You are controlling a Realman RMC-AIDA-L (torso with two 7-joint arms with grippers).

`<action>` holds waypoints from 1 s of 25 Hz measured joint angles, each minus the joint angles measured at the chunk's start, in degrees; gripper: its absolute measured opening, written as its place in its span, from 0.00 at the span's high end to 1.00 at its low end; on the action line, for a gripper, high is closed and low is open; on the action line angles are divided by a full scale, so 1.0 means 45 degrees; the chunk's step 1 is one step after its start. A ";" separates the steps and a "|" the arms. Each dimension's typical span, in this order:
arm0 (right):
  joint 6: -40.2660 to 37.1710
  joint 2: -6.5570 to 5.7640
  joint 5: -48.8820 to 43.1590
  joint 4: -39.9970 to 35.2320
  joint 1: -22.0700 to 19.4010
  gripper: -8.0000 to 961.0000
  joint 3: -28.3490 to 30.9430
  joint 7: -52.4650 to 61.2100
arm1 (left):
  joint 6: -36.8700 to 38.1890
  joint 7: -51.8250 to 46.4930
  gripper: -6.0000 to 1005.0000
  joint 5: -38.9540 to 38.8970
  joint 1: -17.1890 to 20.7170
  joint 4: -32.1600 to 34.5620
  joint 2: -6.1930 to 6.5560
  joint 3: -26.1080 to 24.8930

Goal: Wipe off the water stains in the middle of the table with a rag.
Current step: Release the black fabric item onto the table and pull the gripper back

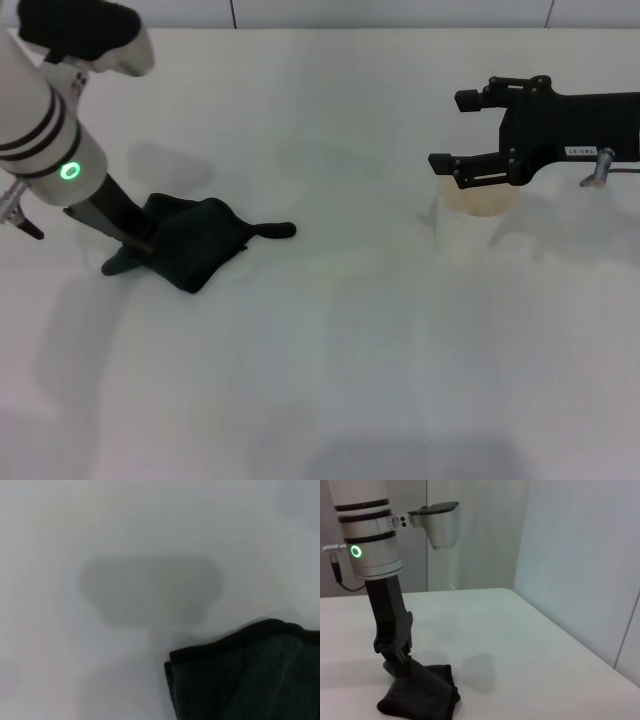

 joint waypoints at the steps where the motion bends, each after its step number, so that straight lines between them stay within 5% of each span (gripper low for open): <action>1: -0.0007 0.0003 0.0014 0.0001 0.0000 0.12 0.0000 0.0000 | -0.0032 0.0030 0.80 0.0001 0.0006 -0.0082 0.0027 -0.0142; 19: -0.0076 0.0007 0.0165 -0.0010 -0.0116 0.12 -0.0036 0.0000 | -0.0478 0.0410 0.76 0.0003 0.0126 0.0364 -0.0076 -0.0233; 25: -0.0076 0.0007 0.0165 -0.0004 -0.0081 0.12 0.0001 -0.0001 | -0.0555 0.0428 0.53 -0.0024 0.0025 0.0550 -0.0071 -0.0217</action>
